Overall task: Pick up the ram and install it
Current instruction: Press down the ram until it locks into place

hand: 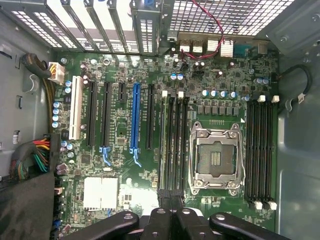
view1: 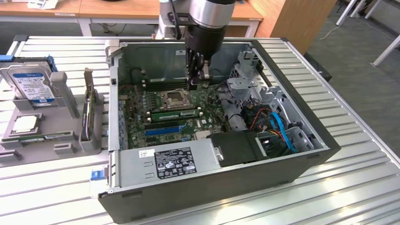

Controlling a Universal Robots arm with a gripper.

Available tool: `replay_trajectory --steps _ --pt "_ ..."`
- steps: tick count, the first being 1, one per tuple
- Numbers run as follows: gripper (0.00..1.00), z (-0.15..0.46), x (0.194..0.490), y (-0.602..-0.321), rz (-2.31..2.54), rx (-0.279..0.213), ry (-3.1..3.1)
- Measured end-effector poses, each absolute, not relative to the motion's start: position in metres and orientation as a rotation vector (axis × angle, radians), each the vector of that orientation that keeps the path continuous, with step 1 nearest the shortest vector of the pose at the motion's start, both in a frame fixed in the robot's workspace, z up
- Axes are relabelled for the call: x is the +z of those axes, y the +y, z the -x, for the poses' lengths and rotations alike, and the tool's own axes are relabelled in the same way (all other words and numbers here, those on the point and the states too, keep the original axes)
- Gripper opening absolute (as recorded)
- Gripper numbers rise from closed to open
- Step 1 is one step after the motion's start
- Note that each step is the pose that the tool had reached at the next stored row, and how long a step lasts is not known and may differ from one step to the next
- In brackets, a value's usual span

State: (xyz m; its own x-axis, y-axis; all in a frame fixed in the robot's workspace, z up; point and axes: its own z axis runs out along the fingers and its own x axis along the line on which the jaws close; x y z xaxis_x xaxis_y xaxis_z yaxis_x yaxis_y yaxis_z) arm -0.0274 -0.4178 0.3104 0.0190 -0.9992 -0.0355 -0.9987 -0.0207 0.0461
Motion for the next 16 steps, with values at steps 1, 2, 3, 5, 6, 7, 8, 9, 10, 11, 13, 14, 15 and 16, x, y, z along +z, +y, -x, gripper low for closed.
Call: replay_trajectory --steps 1,2,3,5,6,7,8,9,10,11,13,14,15,16 --pt "0.10 0.028 0.310 -0.418 -2.237 -0.089 -2.194" --pt "0.10 0.028 0.310 -0.418 -2.238 -0.088 -2.194" --pt "0.10 0.028 0.310 -0.418 -2.238 -0.087 -2.194" --pt "0.10 0.028 0.310 -0.418 -2.238 -0.087 -2.194" --pt "0.10 0.028 0.310 -0.418 -2.238 -0.087 -2.194" --pt "0.10 0.028 0.310 -0.418 -2.238 -0.087 -2.194" --pt "0.10 0.028 0.310 -0.418 -2.238 -0.087 -2.194" --pt "0.10 0.028 0.310 -0.418 -2.238 -0.087 -2.194" --pt "0.10 0.028 0.310 -0.418 -2.238 -0.087 -2.194" --pt "0.10 0.027 0.310 -0.418 -2.238 -0.087 -2.194" --pt "0.10 0.023 0.310 -0.418 -2.238 -0.087 -2.194" --pt "0.10 0.022 0.310 -0.418 -2.238 -0.087 -2.194" --pt "0.10 0.020 0.310 -0.418 -2.238 -0.087 -2.194" --pt "0.10 0.018 0.310 -0.418 -2.238 -0.087 -2.194"
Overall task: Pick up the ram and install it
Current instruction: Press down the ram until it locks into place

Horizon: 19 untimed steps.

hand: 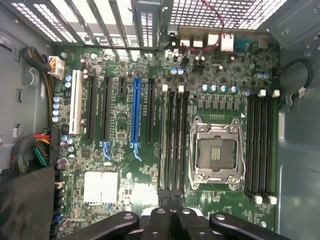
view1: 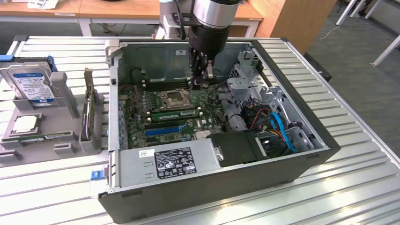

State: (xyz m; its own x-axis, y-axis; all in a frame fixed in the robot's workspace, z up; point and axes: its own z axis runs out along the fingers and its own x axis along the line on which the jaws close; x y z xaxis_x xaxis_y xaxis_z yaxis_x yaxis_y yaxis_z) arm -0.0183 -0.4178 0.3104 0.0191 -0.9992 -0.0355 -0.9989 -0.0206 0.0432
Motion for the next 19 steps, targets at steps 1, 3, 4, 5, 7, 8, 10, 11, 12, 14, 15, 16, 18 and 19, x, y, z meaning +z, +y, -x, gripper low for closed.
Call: replay_trajectory --steps 1,3,4,5,7,8,10,11,12,14,15,16,18,19 --pt "0.10 0.017 0.310 -0.418 -2.238 -0.087 -2.194" --pt "0.10 0.014 0.310 -0.418 -2.238 -0.087 -2.194" --pt "0.10 0.012 0.310 -0.418 -2.238 -0.087 -2.194" --pt "0.10 0.011 0.310 -0.418 -2.238 -0.087 -2.194" --pt "0.10 0.008 0.310 -0.418 -2.238 -0.087 -2.194" --pt "0.10 0.007 0.310 -0.418 -2.238 -0.087 -2.194" --pt "0.10 0.006 0.310 -0.418 -2.238 -0.087 -2.194" --pt "0.10 0.005 0.310 -0.418 -2.238 -0.087 -2.194" --pt "0.10 0.004 0.310 -0.418 -2.238 -0.087 -2.194" --pt "0.10 0.003 0.310 -0.418 -2.238 -0.087 -2.194" --pt "0.10 0.003 0.310 -0.418 -2.238 -0.087 -2.194" --pt "0.10 0.003 0.310 -0.418 -2.238 -0.087 -2.194" --pt "0.10 0.003 0.310 -0.418 -2.238 -0.087 -2.194" --pt "0.10 0.003 0.310 -0.418 -2.238 -0.087 -2.194"
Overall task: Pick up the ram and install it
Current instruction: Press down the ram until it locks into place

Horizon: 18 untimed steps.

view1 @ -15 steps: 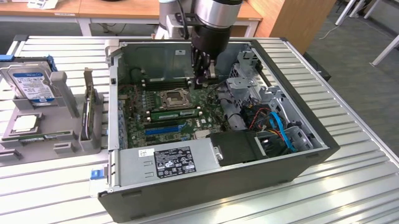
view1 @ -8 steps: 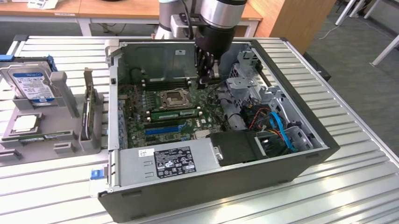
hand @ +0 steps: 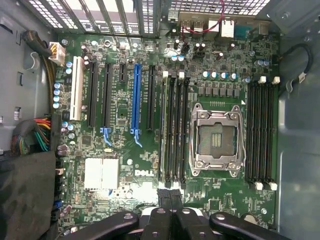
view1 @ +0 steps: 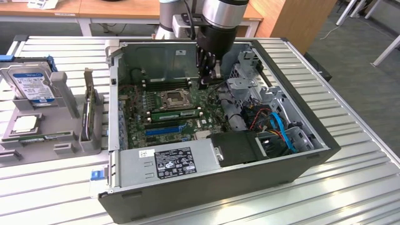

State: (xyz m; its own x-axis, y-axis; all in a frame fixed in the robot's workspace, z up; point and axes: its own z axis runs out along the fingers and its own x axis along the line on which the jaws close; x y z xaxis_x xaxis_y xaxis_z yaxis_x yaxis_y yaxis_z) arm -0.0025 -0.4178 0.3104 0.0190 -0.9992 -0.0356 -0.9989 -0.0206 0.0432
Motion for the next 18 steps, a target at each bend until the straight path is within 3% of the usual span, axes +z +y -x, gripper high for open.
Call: replay_trajectory --steps 18 --pt "0.10 0.002 0.294 -0.418 -2.238 -0.087 -2.194"
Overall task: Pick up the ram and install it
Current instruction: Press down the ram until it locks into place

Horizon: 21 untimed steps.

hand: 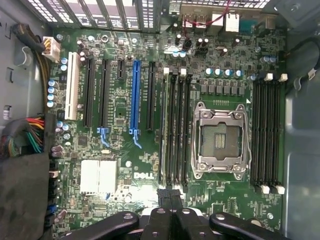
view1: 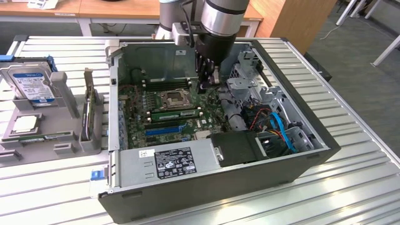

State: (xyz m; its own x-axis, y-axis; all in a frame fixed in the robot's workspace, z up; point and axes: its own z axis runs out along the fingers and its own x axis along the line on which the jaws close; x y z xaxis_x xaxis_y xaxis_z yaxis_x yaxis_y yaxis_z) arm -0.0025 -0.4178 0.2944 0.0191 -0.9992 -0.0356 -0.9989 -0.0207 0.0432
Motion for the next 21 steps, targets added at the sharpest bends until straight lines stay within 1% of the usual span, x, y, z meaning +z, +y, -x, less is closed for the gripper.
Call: replay_trajectory --steps 21 --pt "0.10 0.003 0.273 -0.418 -2.238 -0.087 -2.194"
